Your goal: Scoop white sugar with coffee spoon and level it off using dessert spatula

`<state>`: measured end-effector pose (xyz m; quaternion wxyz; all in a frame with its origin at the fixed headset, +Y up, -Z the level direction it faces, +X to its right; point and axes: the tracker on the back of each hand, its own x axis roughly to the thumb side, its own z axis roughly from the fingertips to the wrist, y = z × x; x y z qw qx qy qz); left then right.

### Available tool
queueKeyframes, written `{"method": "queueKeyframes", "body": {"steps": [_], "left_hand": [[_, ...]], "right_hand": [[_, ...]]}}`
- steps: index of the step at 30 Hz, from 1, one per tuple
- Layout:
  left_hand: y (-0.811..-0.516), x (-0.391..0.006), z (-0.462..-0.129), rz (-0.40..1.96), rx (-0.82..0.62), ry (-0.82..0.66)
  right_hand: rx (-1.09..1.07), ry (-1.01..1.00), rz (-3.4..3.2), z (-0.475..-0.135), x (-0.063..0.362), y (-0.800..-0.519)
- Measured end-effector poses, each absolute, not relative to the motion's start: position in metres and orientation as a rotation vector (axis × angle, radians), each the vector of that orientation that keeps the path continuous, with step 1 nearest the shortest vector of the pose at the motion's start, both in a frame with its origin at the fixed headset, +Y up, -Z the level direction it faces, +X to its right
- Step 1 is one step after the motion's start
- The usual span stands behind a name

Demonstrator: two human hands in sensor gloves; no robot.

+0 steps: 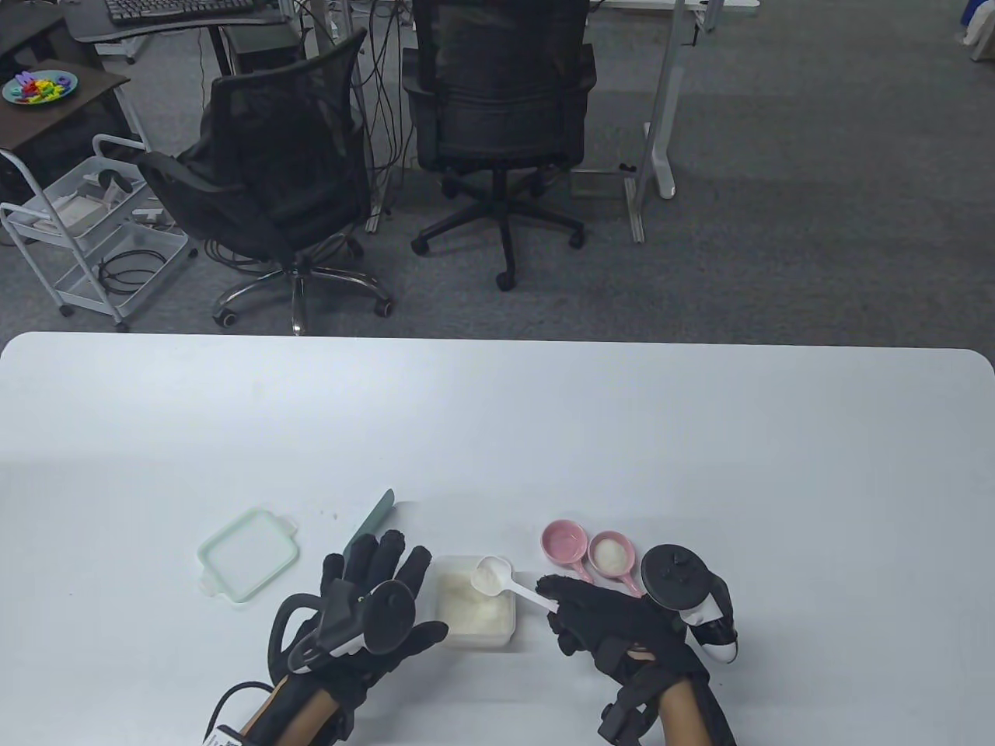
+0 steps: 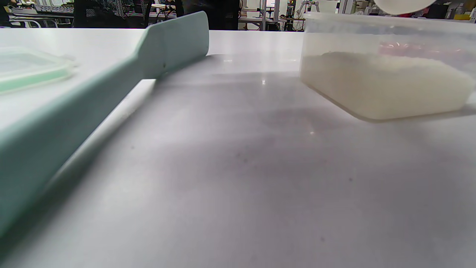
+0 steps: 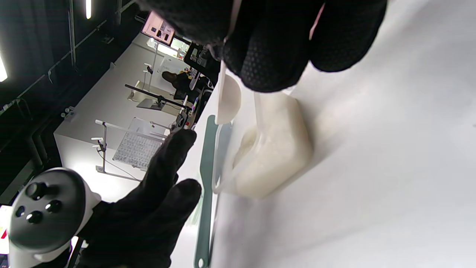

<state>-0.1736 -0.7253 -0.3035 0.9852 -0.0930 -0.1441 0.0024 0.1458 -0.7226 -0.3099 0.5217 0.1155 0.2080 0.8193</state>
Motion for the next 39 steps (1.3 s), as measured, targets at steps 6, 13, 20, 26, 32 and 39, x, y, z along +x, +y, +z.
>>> {"method": "queueKeyframes", "body": {"steps": [6,13,20,26,32,39], "left_hand": [[-0.726,-0.173,-0.303,-0.002,-0.189,-0.291],[-0.729,-0.172,-0.304,-0.040,-0.206,-0.285],[-0.728,-0.171,-0.303,-0.054,-0.222,-0.281],[-0.728,-0.170,-0.303,-0.063,-0.230,-0.282],[-0.728,-0.169,-0.303,-0.071,-0.238,-0.283],[-0.729,-0.169,-0.303,-0.073,-0.241,-0.284]], "right_hand": [[0.213,0.345,1.926,-0.310,0.157,-0.718],[0.066,0.247,1.980,-0.310,0.177,-0.716],[-0.072,0.235,2.168,-0.311,0.187,-0.719],[-0.084,0.217,2.396,-0.310,0.177,-0.716],[-0.039,0.167,2.700,-0.307,0.153,-0.710],[0.015,0.099,2.991,-0.302,0.125,-0.708]]}}
